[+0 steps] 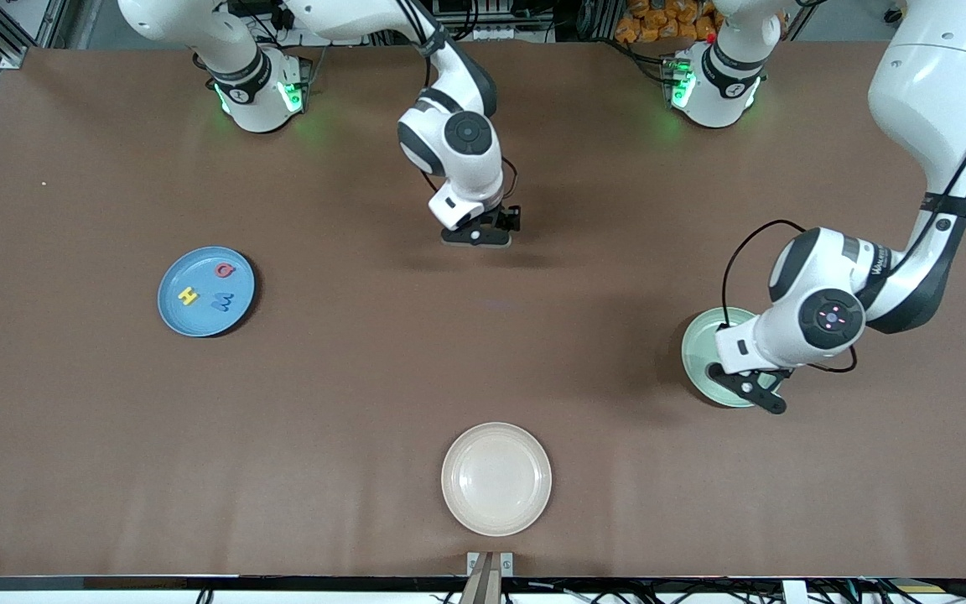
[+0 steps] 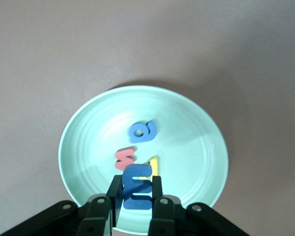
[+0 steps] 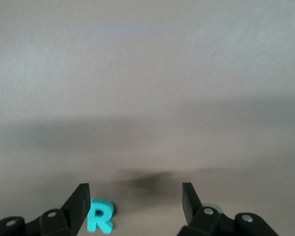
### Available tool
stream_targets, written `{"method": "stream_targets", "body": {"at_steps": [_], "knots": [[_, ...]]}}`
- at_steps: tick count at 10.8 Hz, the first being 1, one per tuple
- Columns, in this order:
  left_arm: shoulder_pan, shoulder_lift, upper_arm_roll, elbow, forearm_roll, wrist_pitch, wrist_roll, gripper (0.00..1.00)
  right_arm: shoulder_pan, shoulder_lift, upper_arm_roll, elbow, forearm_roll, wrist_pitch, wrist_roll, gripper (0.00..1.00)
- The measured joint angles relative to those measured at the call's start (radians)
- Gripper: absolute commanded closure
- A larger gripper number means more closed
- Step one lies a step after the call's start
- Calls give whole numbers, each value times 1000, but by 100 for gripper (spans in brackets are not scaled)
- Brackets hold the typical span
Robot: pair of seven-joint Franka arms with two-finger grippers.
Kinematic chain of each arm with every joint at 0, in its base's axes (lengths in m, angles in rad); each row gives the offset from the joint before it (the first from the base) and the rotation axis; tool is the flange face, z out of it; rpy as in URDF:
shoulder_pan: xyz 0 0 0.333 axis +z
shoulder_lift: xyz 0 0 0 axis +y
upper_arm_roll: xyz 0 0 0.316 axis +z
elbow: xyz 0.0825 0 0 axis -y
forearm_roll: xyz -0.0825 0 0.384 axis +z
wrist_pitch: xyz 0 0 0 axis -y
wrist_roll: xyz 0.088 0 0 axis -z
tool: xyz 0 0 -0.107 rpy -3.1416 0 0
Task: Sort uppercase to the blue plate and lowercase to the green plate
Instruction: 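Carry the E to the green plate while the right gripper grasps R, then release the E on the green plate while the right gripper lifts R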
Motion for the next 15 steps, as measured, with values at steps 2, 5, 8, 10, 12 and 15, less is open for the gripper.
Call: {"method": "stream_targets", "body": {"at_steps": [2, 5, 8, 10, 12, 15], "knots": [[-8, 2, 31, 7, -8, 0, 0, 0, 40, 39, 0, 25, 0, 28, 28, 21], [-16, -19, 32, 69, -8, 0, -1, 0, 73, 96, 0, 84, -2, 31, 65, 33], [-60, -160, 33, 113, -105, -72, -13, 0, 72, 109, -5, 89, -21, 29, 65, 47], [-87, -306, 87, 116, -240, -167, -16, 0, 72, 109, -6, 90, -28, 22, 65, 54], [-98, -417, 159, 114, -343, -232, -15, 0, 72, 109, -6, 93, -35, 23, 66, 60], [-198, -518, 312, 110, -450, -298, -54, 0, 72, 109, -5, 96, -37, 23, 67, 73]]}}
